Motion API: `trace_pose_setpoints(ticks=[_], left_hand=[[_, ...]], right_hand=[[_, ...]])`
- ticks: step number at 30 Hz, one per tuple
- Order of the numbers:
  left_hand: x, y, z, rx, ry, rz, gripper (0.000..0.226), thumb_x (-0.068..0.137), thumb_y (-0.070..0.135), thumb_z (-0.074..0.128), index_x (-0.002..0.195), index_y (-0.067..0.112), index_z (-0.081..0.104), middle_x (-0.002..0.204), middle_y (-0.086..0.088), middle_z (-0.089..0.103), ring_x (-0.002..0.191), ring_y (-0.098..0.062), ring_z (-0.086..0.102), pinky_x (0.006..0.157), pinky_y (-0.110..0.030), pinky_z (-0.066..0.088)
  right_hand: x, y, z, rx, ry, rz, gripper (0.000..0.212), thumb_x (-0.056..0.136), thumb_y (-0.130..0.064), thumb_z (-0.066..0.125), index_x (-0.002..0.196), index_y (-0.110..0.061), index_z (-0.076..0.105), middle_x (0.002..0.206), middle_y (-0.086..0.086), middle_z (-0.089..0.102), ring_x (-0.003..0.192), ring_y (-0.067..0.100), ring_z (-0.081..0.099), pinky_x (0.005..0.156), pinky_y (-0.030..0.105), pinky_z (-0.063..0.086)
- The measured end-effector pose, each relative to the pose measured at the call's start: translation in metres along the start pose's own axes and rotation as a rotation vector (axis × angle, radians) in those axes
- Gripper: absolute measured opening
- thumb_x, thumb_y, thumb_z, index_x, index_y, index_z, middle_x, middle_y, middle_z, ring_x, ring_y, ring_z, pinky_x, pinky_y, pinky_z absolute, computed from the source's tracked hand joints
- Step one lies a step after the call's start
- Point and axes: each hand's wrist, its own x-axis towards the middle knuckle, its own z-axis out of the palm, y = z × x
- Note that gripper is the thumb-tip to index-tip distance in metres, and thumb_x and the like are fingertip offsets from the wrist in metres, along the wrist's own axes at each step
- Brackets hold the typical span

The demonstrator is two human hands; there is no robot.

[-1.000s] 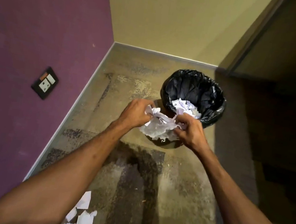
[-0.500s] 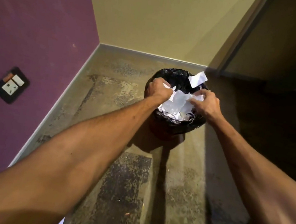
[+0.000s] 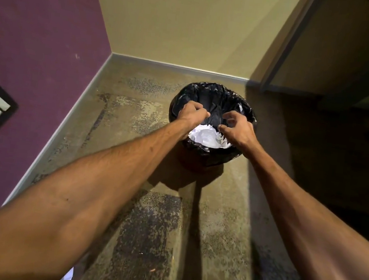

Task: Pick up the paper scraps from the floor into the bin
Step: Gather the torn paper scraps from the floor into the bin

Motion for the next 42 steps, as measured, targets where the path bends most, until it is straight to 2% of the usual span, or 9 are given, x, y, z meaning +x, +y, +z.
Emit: trace_pose_setpoints(ticks=[8,13,19,24,29,32,35,38,42], left_hand=[[-0.021,-0.023,-0.011,0.118,0.034,0.161,0.04,0.096,0.018,0.069,0.135,0.022,0.065,0.133,-0.003,0.066,0.123,-0.021,0.061,0.106,-0.036,0.05],[-0.047,-0.057,-0.032,0.129,0.027,0.343,0.038,0.1,0.001,0.058,0.133,0.019,0.066,0.136,-0.002,0.069,0.127,-0.017,0.063,0.109,-0.04,0.053],[-0.095,-0.104,-0.065,0.231,0.036,0.443,0.043,0.093,0.006,0.057,0.13,0.027,0.065,0.135,0.003,0.065,0.129,-0.018,0.058,0.113,-0.045,0.048],[-0.154,-0.174,-0.096,0.37,0.026,0.391,0.045,0.094,0.007,0.06,0.135,0.024,0.062,0.138,-0.003,0.06,0.131,-0.023,0.054,0.112,-0.037,0.044],[-0.223,-0.277,-0.116,0.438,-0.022,0.238,0.048,0.097,0.008,0.058,0.141,0.028,0.055,0.146,-0.004,0.054,0.138,-0.026,0.048,0.112,-0.042,0.044],[-0.272,-0.338,-0.123,0.47,-0.062,0.142,0.051,0.094,0.006,0.058,0.142,0.024,0.055,0.147,-0.008,0.054,0.138,-0.03,0.046,0.114,-0.045,0.042],[-0.316,-0.404,-0.129,0.51,-0.068,0.069,0.06,0.082,0.02,0.05,0.141,0.017,0.058,0.141,-0.01,0.057,0.135,-0.035,0.051,0.108,-0.05,0.046],[-0.352,-0.463,-0.135,0.564,-0.028,0.017,0.067,0.077,0.029,0.037,0.138,0.015,0.062,0.137,-0.009,0.06,0.129,-0.035,0.055,0.102,-0.049,0.05],[-0.389,-0.502,-0.151,0.596,0.059,-0.01,0.061,0.082,0.019,0.053,0.142,0.008,0.06,0.146,-0.017,0.056,0.137,-0.041,0.05,0.11,-0.053,0.048]], right_hand=[[-0.027,0.01,0.013,0.053,0.171,-0.046,0.03,0.095,-0.013,0.065,0.123,-0.015,0.075,0.118,0.006,0.079,0.105,0.019,0.074,0.097,0.04,0.061],[-0.057,0.01,0.027,0.087,0.308,-0.117,0.031,0.095,-0.006,0.058,0.112,-0.016,0.08,0.11,0.001,0.08,0.1,0.015,0.073,0.097,0.037,0.061],[-0.119,-0.001,0.059,0.083,0.396,-0.249,0.028,0.087,-0.01,0.057,0.103,-0.018,0.078,0.106,-0.002,0.075,0.099,0.015,0.069,0.092,0.034,0.057],[-0.193,0.008,0.124,0.056,0.226,-0.277,0.026,0.08,-0.014,0.056,0.092,-0.021,0.077,0.095,-0.005,0.075,0.088,0.017,0.069,0.082,0.034,0.055],[-0.283,0.03,0.207,-0.06,-0.309,-0.161,0.023,0.089,-0.008,0.061,0.091,-0.027,0.074,0.082,-0.01,0.073,0.075,0.012,0.069,0.071,0.033,0.058],[-0.343,0.052,0.255,-0.264,-0.619,-0.194,0.015,0.096,-0.024,0.068,0.11,-0.023,0.071,0.1,0.0,0.071,0.089,0.022,0.07,0.077,0.036,0.056],[-0.397,0.074,0.296,-0.55,-0.762,-0.175,0.063,0.089,-0.056,0.075,0.137,-0.019,0.056,0.135,0.011,0.056,0.115,0.037,0.066,0.088,0.043,0.056],[-0.438,0.091,0.321,-0.698,-0.799,-0.148,0.095,0.086,-0.065,0.073,0.159,-0.021,0.032,0.158,0.013,0.035,0.126,0.041,0.062,0.095,0.046,0.056],[-0.461,0.096,0.333,-0.718,-0.755,-0.191,0.068,0.103,-0.044,0.061,0.159,-0.018,0.032,0.163,0.016,0.028,0.117,0.041,0.068,0.09,0.046,0.058]])
